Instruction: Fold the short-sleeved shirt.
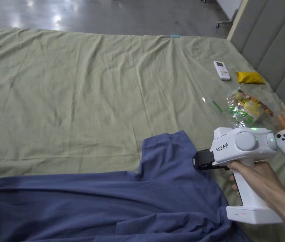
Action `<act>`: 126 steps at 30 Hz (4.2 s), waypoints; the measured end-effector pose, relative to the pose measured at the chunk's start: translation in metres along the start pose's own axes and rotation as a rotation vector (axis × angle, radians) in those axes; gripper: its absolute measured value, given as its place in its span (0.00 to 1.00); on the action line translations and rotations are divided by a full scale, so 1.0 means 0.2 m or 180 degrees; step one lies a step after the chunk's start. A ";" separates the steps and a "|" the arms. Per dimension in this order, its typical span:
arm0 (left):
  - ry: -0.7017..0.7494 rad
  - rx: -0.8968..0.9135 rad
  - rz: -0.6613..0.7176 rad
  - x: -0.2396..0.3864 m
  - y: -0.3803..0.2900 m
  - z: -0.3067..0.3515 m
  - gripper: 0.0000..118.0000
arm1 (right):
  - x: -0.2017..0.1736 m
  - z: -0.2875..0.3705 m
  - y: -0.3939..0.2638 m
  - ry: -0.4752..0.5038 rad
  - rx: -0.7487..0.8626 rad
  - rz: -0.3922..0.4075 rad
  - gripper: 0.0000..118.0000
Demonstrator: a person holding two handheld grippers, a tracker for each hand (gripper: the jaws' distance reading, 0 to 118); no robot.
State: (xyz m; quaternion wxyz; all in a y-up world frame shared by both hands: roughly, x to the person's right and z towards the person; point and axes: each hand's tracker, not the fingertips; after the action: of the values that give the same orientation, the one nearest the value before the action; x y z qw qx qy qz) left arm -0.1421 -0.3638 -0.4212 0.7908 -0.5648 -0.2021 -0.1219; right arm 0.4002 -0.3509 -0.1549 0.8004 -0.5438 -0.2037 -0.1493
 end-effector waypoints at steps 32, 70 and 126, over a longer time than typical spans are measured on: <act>-0.0732 0.0887 0.0333 -0.30 -1.29 0.62 0.05 | 0.02 0.74 -1.34 0.0339 0.0812 -0.0366 0.01; -0.0202 0.3552 -0.0475 0.38 -1.42 1.66 0.00 | -0.62 1.54 -1.43 0.0473 0.3392 0.0598 0.00; -0.1441 0.1923 0.1960 -0.66 -1.12 1.00 0.09 | -0.51 1.39 -1.54 0.0759 0.2413 -0.0223 0.00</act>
State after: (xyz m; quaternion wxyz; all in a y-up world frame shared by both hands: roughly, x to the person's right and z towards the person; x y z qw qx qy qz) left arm -0.3909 -0.2537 -0.2362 0.8549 -0.3558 -0.2189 0.3077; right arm 0.1245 -0.2034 0.1355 0.9567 -0.1814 -0.1684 -0.1529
